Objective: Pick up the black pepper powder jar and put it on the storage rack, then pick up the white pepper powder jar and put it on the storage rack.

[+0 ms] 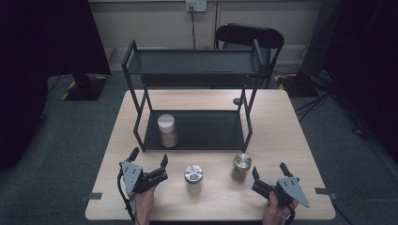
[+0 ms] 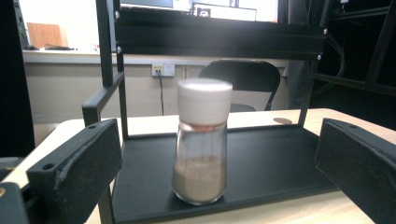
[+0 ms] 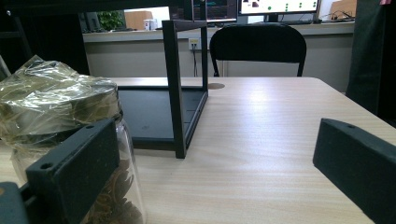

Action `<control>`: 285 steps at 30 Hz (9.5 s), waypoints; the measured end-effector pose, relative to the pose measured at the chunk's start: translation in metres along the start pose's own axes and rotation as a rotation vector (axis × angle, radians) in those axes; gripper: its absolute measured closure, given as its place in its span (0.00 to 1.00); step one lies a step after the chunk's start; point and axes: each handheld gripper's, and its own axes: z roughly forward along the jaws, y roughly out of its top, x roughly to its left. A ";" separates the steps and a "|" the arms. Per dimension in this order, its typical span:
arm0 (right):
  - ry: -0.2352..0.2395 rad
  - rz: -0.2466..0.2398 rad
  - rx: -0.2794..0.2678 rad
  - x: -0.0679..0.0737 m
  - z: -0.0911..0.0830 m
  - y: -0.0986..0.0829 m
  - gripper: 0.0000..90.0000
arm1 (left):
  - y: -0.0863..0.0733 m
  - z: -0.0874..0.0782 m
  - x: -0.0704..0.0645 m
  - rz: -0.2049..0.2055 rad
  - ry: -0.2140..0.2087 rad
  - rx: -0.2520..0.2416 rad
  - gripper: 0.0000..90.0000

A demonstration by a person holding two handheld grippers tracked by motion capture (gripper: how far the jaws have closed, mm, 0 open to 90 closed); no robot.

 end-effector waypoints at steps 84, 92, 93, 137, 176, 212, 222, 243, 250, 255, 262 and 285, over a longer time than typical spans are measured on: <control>0.203 0.023 0.044 0.040 -0.024 0.066 0.01 | -0.047 -0.013 -0.003 0.041 0.028 -0.008 0.00; 0.287 0.023 0.076 0.053 -0.022 0.072 0.02 | -0.047 -0.013 -0.003 0.042 0.028 -0.008 0.00; 0.287 0.019 0.074 0.056 -0.022 0.072 0.02 | -0.047 -0.013 -0.003 0.040 0.027 -0.008 0.00; 0.490 -0.035 0.158 0.111 0.018 0.066 0.02 | -0.047 -0.014 -0.002 0.041 0.022 -0.009 0.00; 0.432 -0.116 0.313 0.132 0.047 0.048 0.24 | -0.047 -0.013 -0.003 0.042 0.026 -0.008 0.00; 0.439 -0.119 0.292 0.133 0.047 0.050 0.34 | -0.047 -0.013 -0.003 0.042 0.026 -0.008 0.01; 0.434 -0.113 0.299 0.129 0.051 0.056 0.35 | -0.047 -0.013 -0.003 0.042 0.026 -0.007 0.01; 0.438 -0.131 0.302 0.130 0.065 0.071 0.35 | -0.047 -0.013 -0.003 0.042 0.025 -0.008 0.01; 0.440 -0.135 0.301 0.131 0.071 0.076 0.35 | -0.047 -0.013 -0.003 0.042 0.026 -0.008 0.01; 0.435 -0.132 0.301 0.131 0.076 0.078 0.35 | -0.047 -0.013 -0.003 0.043 0.026 -0.008 0.01; 0.429 -0.129 0.292 0.130 0.081 0.085 0.35 | -0.047 -0.013 -0.003 0.042 0.026 -0.007 0.01; 0.416 -0.134 0.304 0.134 0.114 0.108 0.35 | -0.047 -0.013 -0.003 0.042 0.026 -0.008 0.01</control>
